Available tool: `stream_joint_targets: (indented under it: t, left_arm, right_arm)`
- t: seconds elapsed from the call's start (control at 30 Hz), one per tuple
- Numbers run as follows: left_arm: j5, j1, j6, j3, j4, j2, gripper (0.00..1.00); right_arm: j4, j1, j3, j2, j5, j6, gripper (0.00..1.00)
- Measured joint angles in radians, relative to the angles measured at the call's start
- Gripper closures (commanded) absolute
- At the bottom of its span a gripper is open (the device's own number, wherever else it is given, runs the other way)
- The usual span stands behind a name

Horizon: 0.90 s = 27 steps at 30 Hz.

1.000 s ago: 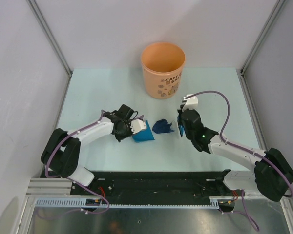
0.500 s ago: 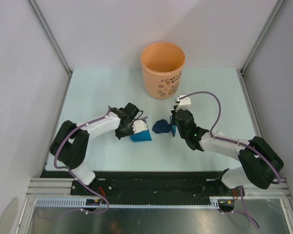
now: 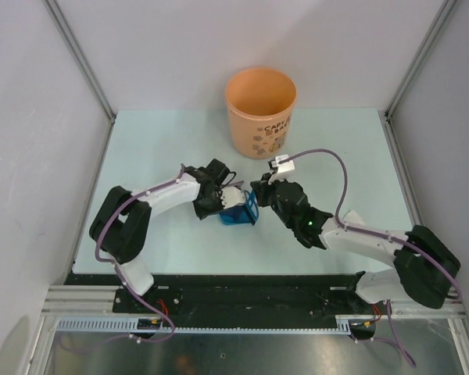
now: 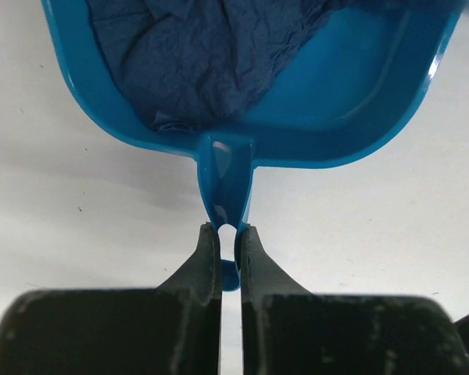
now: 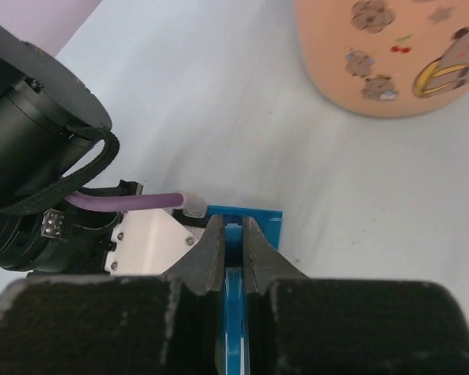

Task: Sweep away the paper scraps from the table

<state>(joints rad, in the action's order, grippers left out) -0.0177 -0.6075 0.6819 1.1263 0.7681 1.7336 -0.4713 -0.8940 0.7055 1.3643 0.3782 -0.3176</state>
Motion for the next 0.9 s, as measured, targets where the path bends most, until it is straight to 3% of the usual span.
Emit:
stream_joint_targets:
  t: [0.17, 0.33, 0.5, 0.73, 0.9]
  left_arm:
    - [0.088, 0.023, -0.021, -0.002, 0.000, -0.074, 1.00]
    - [0.172, 0.032, -0.047, 0.002, -0.003, -0.177, 1.00]
    - [0.214, 0.028, -0.084, 0.072, 0.005, -0.208, 1.00]
    - [0.143, 0.014, -0.144, 0.423, 0.016, -0.190, 1.00]
    - [-0.072, 0.011, -0.147, 0.813, -0.011, -0.018, 1.00]
  right_arm:
    - [0.133, -0.006, 0.005, -0.194, 0.097, 0.074, 1.00]
    - [0.227, -0.005, 0.012, -0.489, 0.196, 0.164, 1.00]
    - [0.307, 0.036, 0.031, -0.718, 0.306, 0.235, 1.00]
    - [0.528, 0.206, 0.031, -0.879, 0.389, 0.245, 1.00]
    - [0.654, 0.302, 0.027, -0.919, 0.389, 0.239, 1.00]
